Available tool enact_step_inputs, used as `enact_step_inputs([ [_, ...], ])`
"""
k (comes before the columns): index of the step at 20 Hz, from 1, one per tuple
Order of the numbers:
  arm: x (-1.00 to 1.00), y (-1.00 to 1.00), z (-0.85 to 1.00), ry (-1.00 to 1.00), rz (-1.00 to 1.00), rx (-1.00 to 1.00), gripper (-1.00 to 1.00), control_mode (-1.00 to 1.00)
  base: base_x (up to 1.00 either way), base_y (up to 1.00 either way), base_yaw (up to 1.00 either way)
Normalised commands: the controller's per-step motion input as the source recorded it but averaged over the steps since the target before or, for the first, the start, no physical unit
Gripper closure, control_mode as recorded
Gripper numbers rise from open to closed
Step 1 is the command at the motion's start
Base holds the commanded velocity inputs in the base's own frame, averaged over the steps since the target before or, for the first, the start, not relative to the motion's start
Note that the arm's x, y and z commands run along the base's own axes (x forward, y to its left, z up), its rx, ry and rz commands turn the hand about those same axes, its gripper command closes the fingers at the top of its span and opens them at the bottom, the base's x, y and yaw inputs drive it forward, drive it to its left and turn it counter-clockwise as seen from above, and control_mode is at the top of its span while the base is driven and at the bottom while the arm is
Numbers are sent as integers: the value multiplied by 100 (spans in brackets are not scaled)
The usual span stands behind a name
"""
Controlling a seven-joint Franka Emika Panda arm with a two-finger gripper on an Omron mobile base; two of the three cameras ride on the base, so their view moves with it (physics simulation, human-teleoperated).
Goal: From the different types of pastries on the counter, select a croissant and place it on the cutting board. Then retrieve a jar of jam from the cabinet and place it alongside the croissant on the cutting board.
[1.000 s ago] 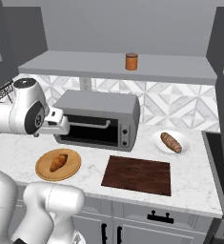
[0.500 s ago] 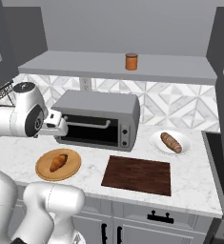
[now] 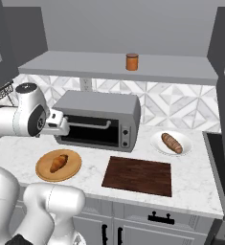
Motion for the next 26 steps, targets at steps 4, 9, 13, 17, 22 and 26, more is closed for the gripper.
enact_step_inputs([
  [4,73,0,-35,-2,0,0,-100,-100,0,0,0],
  [9,43,1,-12,-2,0,0,-100,-100,0,0,0],
  [13,0,14,-46,-1,0,-2,-100,-100,0,0,0],
  [17,0,26,-66,-1,0,-4,-100,-100,0,0,0],
  [22,0,9,-25,0,0,-1,-100,-100,0,0,0],
  [26,4,0,-49,-2,0,-2,-100,-100,0,0,0],
])
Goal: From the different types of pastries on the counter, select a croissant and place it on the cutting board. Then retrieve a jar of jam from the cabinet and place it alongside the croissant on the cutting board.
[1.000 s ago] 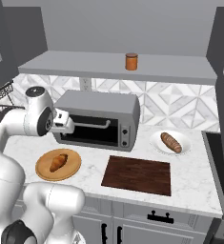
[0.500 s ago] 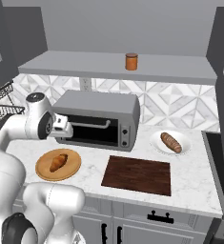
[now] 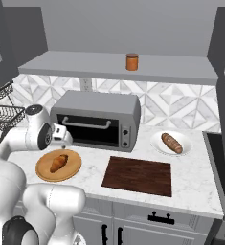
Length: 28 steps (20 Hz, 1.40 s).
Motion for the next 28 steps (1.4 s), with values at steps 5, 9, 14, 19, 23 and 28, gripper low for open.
enact_step_inputs([
  [5,1,0,-33,-3,0,-1,-100,-100,0,0,0],
  [9,0,0,-11,-15,-4,-4,-100,-100,0,0,0],
  [14,0,1,-19,-24,-11,-10,-100,-100,0,0,0],
  [19,1,9,-24,12,0,0,-100,-100,0,0,0],
  [23,16,13,-52,19,0,0,-100,-100,0,0,0],
  [28,5,-1,-8,3,0,0,-100,-100,0,0,0],
])
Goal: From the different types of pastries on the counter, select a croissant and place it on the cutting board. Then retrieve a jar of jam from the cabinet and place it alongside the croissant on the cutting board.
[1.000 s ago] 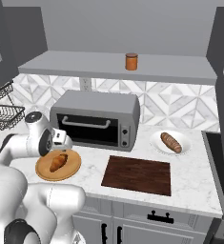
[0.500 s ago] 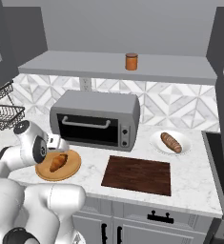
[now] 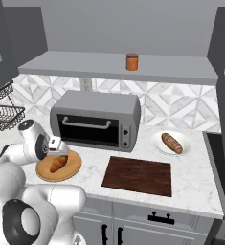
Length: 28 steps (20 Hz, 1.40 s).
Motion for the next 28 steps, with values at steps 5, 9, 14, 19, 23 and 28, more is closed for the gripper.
enact_step_inputs([
  [5,15,-9,-22,0,0,0,-100,-100,0,0,0],
  [9,1,0,-1,0,0,0,-100,-100,0,0,0],
  [14,1,-7,-17,0,0,0,-100,-100,0,0,0],
  [19,0,-11,-12,0,0,0,-100,-100,0,0,0],
  [23,8,0,-20,1,0,0,-100,-100,0,0,0],
  [28,24,0,-32,1,0,0,-100,-100,0,0,0],
])
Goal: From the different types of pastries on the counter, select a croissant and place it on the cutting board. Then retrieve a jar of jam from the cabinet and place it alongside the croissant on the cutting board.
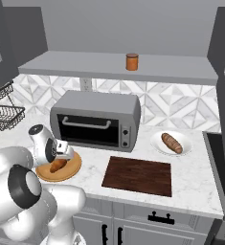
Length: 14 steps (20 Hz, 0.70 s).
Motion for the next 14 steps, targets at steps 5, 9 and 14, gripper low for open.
enact_step_inputs([
  [5,3,0,-65,9,0,0,100,-100,0,0,0],
  [9,0,0,-4,14,1,3,100,-100,0,0,0],
  [14,-29,-8,98,2,12,7,100,-100,0,0,0],
])
